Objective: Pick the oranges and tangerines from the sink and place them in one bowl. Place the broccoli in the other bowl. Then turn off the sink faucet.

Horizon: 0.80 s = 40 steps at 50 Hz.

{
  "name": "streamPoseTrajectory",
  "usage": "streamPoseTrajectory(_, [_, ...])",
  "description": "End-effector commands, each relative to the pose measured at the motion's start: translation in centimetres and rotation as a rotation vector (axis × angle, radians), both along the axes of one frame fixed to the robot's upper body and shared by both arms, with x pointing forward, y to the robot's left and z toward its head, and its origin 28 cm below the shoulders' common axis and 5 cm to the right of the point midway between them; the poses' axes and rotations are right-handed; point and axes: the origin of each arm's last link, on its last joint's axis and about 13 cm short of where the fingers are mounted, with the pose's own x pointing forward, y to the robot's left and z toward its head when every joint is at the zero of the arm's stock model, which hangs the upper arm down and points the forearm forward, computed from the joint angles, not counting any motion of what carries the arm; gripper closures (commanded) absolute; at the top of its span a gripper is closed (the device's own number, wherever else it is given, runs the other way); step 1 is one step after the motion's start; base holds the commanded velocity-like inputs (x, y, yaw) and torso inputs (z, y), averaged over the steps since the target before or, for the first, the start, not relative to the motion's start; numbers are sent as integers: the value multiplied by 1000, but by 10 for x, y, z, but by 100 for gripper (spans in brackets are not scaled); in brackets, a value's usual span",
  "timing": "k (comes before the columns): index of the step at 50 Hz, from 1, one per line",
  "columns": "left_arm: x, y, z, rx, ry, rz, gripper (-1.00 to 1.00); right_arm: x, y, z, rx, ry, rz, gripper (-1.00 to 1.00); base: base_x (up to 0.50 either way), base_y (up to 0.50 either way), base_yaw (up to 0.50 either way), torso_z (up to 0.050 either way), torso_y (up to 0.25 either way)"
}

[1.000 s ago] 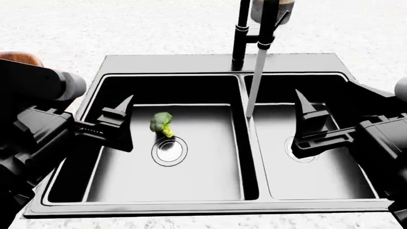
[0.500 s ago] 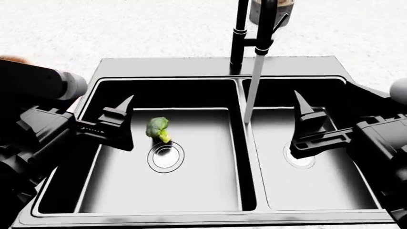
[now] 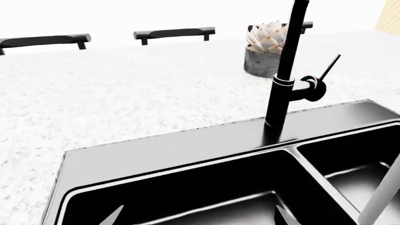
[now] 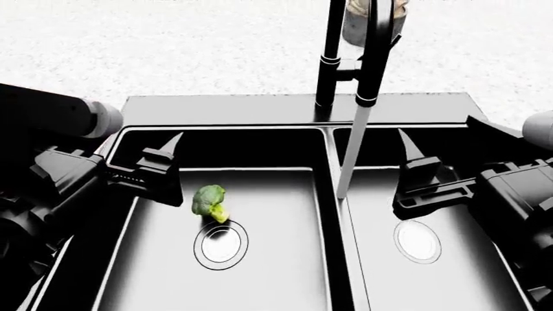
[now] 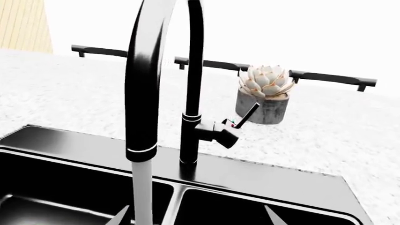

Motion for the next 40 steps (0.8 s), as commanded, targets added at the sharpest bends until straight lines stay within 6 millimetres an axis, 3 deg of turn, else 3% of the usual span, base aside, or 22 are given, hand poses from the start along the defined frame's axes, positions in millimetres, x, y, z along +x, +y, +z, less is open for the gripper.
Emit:
streamPoseTrajectory(1, [5, -2, -5, 30, 30, 24, -100, 1, 0, -2, -4, 9, 4, -100, 55, -1, 0, 0, 0])
streamPoseTrajectory(15, [62, -30, -13, 104, 205, -76, -100, 0, -3, -7, 13, 30, -8, -100, 0, 0, 0, 0, 0])
streamPoseTrajectory(20, [88, -39, -30, 100, 301, -70, -100, 0, -3, -7, 14, 31, -8, -100, 0, 0, 0, 0, 0])
streamPoseTrajectory(40, [127, -37, -68, 116, 510, -55, -100, 3, -1, -10, 14, 48, 5, -100, 0, 0, 0, 0, 0])
